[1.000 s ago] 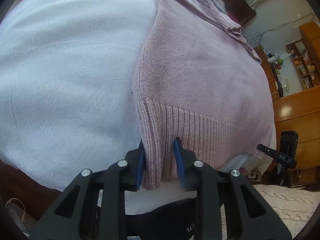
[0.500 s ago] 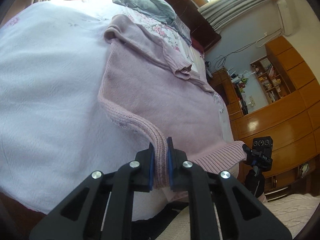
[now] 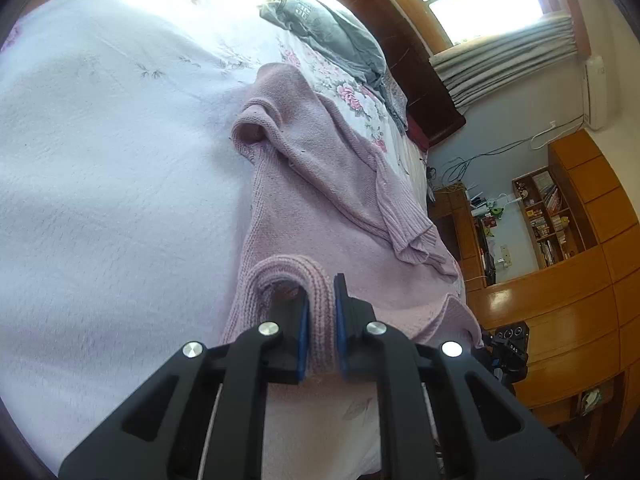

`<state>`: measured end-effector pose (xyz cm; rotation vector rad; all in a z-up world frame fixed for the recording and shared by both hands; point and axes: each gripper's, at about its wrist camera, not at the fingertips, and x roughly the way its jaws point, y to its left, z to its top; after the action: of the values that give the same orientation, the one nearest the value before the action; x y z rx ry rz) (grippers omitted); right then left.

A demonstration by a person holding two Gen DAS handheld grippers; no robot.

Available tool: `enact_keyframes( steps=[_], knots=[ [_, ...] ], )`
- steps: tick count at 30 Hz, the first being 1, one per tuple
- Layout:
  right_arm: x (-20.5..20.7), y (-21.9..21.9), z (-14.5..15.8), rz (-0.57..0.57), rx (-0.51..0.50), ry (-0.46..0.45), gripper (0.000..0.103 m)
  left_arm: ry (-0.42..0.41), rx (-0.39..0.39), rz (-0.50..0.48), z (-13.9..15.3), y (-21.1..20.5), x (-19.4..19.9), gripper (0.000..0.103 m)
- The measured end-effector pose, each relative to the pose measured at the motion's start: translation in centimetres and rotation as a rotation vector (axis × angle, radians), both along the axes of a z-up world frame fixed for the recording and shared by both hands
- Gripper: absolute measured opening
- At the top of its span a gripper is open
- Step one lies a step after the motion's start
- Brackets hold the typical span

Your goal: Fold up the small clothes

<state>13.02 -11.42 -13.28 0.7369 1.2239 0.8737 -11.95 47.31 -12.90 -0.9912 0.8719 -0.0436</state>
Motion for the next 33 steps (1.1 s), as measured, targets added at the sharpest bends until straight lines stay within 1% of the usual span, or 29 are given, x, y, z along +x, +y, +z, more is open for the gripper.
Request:
enact_keyframes(
  steps=[2, 3, 4, 5, 6, 7, 8, 9, 10, 11, 12, 15, 17, 20, 22, 26, 28, 30, 31, 33],
  knots=[
    [0.6, 0.1, -0.7, -0.004, 0.011, 0.027, 0.015, 0.007, -0.023, 0.008, -0.8, 0.5, 0.5, 0.013],
    [0.9, 0.2, -0.9, -0.007, 0.018, 0.039, 0.015, 0.005, -0.049, 0.017, -1.0, 0.7, 0.5, 0.013],
    [1.0, 0.2, -0.9, -0.006, 0.024, 0.042, 0.018, -0.003, -0.087, 0.027, -1.1, 1.0, 0.5, 0.016],
    [0.6, -0.2, -0.7, -0.004, 0.025, 0.038, 0.022, -0.015, -0.120, 0.040, -1.2, 1.3, 0.3, 0.022],
    [0.5, -0.6, -0.5, -0.008, 0.026, 0.037, 0.026, -0.024, -0.128, 0.058, -1.1, 1.6, 0.0, 0.029],
    [0.5, -1.0, -0.3, -0.019, 0.036, 0.038, 0.036, -0.035, -0.116, 0.077, -0.6, 1.9, -0.4, 0.044],
    [0.5, -1.6, 0.0, -0.038, 0.045, 0.030, 0.048, -0.049, -0.103, 0.089, -0.1, 2.2, -0.8, 0.049],
    [0.5, -2.3, 0.5, -0.065, 0.035, 0.014, 0.055, -0.059, -0.099, 0.092, 0.4, 2.4, -1.1, 0.049],
    [0.6, -2.9, 1.1, -0.082, 0.022, -0.005, 0.058, -0.066, -0.094, 0.093, 0.9, 2.6, -1.4, 0.048],
    [0.6, -3.3, 1.6, -0.086, 0.017, -0.021, 0.058, -0.072, -0.074, 0.089, 1.5, 2.7, -1.6, 0.049],
    [0.5, -3.7, 2.0, -0.090, 0.008, -0.036, 0.058, -0.074, -0.038, 0.076, 2.2, 2.5, -1.7, 0.050],
    [0.0, -3.8, 3.9, -0.070, -0.056, -0.105, 0.058, -0.072, 0.096, 0.007, 4.0, 1.2, -1.1, 0.060],
    [-0.4, -3.0, 5.1, -0.046, -0.105, -0.153, 0.060, -0.062, 0.155, -0.043, 4.6, 0.2, -0.1, 0.067],
    [-1.2, -1.4, 6.5, -0.007, -0.163, -0.210, 0.064, -0.011, 0.269, -0.118, 4.5, -1.3, 1.9, 0.068],
    [-1.8, -0.3, 7.2, 0.020, -0.191, -0.238, 0.064, 0.025, 0.345, -0.166, 4.2, -2.2, 3.4, 0.068],
    [-2.8, 1.3, 7.6, 0.071, -0.236, -0.279, 0.065, 0.070, 0.449, -0.243, 3.3, -3.6, 6.0, 0.069],
    [-2.9, 2.1, 7.6, 0.088, -0.254, -0.283, 0.066, 0.112, 0.491, -0.260, 2.5, -3.7, 7.5, 0.071],
    [-3.0, 2.7, 7.5, 0.104, -0.266, -0.282, 0.066, 0.162, 0.493, -0.263, 1.5, -3.3, 8.6, 0.071],
    [-3.1, 3.0, 7.4, 0.111, -0.276, -0.286, 0.066, 0.168, 0.487, -0.265, 1.1, -3.2, 9.0, 0.071],
    [-3.2, 3.8, 7.5, 0.125, -0.311, -0.302, 0.066, 0.183, 0.502, -0.272, 0.7, -3.2, 9.5, 0.069]
  ],
)
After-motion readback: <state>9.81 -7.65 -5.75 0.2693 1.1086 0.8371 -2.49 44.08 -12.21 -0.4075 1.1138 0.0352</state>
